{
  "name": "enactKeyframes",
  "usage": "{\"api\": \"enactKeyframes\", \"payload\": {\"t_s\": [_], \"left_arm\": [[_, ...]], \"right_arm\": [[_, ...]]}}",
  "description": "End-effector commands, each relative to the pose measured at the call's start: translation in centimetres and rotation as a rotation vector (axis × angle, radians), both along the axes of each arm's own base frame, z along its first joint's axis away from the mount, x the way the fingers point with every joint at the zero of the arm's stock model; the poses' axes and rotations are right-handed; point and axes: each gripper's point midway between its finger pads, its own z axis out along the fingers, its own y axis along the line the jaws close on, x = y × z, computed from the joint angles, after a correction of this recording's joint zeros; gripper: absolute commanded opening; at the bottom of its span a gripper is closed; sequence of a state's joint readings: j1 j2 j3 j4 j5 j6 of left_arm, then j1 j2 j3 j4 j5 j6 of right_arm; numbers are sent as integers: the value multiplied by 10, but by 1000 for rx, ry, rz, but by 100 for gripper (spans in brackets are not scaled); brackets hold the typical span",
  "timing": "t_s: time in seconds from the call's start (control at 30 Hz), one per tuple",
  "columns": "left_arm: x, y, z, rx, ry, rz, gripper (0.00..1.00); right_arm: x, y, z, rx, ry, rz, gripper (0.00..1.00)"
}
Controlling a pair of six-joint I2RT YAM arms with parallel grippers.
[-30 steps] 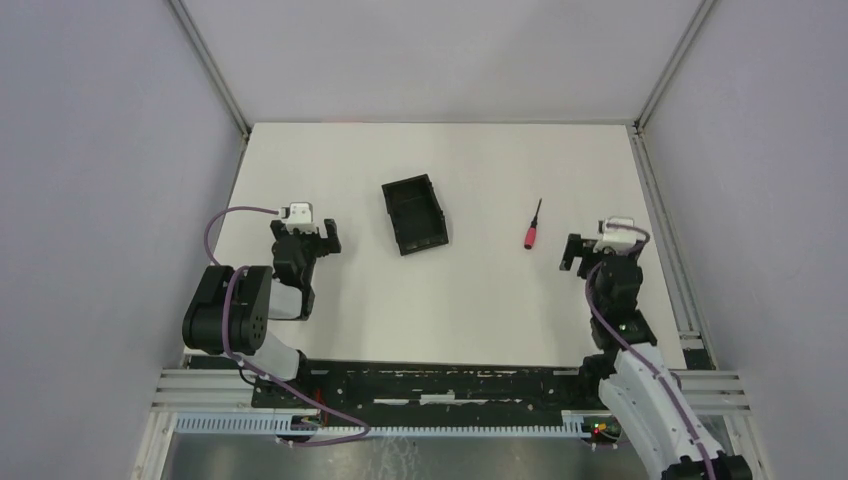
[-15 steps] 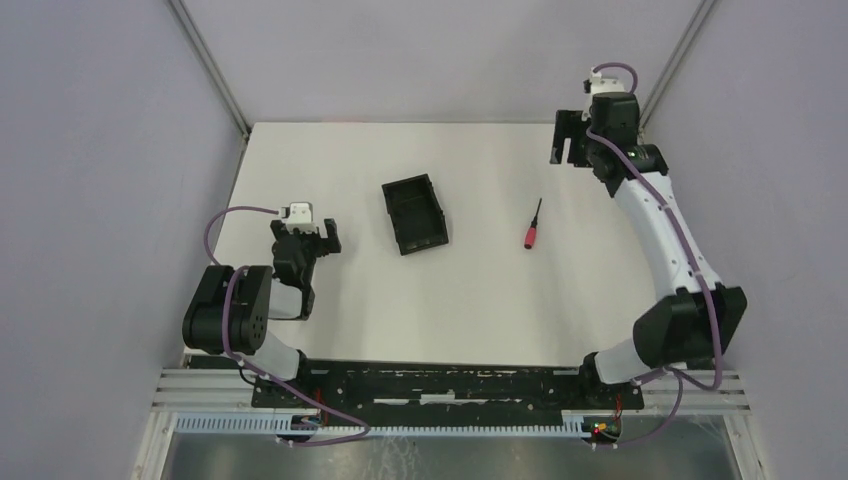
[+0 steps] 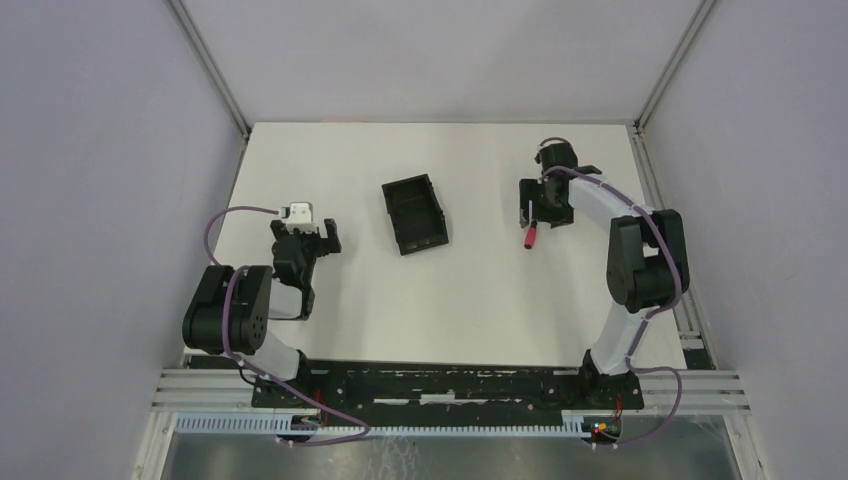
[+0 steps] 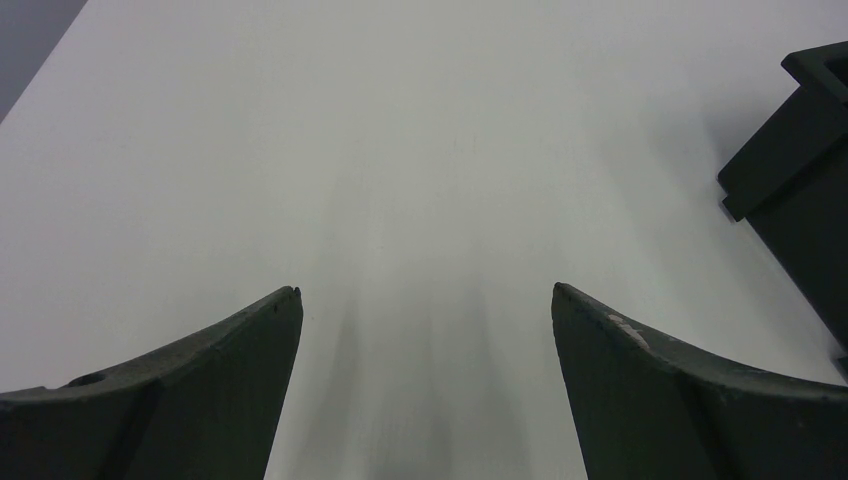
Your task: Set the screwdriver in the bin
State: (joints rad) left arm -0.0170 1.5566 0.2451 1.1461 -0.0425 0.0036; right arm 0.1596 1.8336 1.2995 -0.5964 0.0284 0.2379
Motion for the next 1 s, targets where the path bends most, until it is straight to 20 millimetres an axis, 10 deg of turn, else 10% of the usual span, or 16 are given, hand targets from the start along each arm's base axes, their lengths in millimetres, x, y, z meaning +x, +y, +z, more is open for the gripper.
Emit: {"api": "enactKeyframes", "payload": {"t_s": [0.0, 0.1, 0.33, 0.77, 0.97], "left_arm": [[4, -1, 14, -34, -50, 2, 100], [4, -1, 14, -34, -50, 2, 100], [4, -1, 14, -34, -49, 2, 100], [4, -1, 14, -34, -50, 3, 100], [4, -1, 14, -34, -50, 2, 100]], "right_arm": [[9, 15, -21, 11, -3, 10, 77], [6, 13, -36, -21, 34, -3, 66], [5, 3, -36, -79, 51, -12, 2], [68, -1, 151, -53, -112, 89, 0], [86, 72, 186, 88, -339, 223, 0]]}}
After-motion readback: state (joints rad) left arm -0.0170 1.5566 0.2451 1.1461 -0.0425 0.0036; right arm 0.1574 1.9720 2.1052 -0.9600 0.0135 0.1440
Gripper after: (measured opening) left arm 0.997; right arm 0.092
